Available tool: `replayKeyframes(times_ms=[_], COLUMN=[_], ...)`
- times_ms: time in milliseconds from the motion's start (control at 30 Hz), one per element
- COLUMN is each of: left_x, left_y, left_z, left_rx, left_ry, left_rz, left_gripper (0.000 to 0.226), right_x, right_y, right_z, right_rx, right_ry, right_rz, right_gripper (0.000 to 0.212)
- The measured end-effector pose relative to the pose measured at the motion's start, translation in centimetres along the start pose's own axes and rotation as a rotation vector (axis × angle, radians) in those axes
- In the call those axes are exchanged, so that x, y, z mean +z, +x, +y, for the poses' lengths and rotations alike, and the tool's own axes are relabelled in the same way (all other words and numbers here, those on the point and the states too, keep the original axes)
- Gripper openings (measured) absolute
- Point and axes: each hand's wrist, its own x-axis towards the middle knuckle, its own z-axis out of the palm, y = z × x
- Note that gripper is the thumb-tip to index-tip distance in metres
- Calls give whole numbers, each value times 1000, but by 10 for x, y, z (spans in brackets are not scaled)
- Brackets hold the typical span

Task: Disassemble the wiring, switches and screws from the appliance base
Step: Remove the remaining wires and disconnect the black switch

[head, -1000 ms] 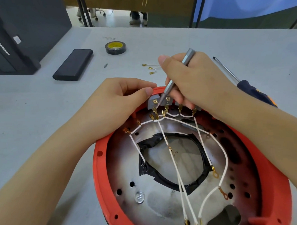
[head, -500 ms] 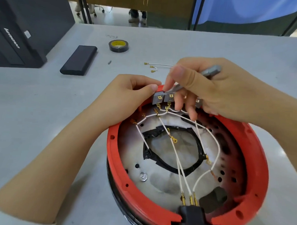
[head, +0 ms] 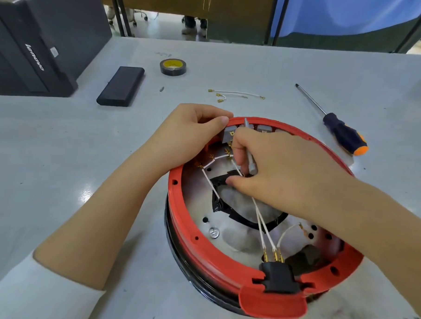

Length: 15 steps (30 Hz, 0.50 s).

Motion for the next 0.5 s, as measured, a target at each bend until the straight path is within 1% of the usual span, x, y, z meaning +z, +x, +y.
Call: replayKeyframes(times_ms=[133, 300, 400, 500], left_x=[0, 0, -1, -1], left_y=[0, 1, 1, 1], left_z=[-1, -1, -1, -1], left_rx=[-15, 3, -2, -2], left_ry=[-12, 23, 20, 28], left_rz=[-3, 5, 7, -1], left_gripper=[18, 18, 19, 20], right_x=[4, 1, -4, -12], right_y=[-1, -1, -1, -1], right_z=[-1, 5, 9, 14], right_rx=[13, 15, 4, -29], right_ry=[33, 39, 33, -24], right_rz=[-34, 23, 41, 89], right_gripper=[28, 26, 30, 33])
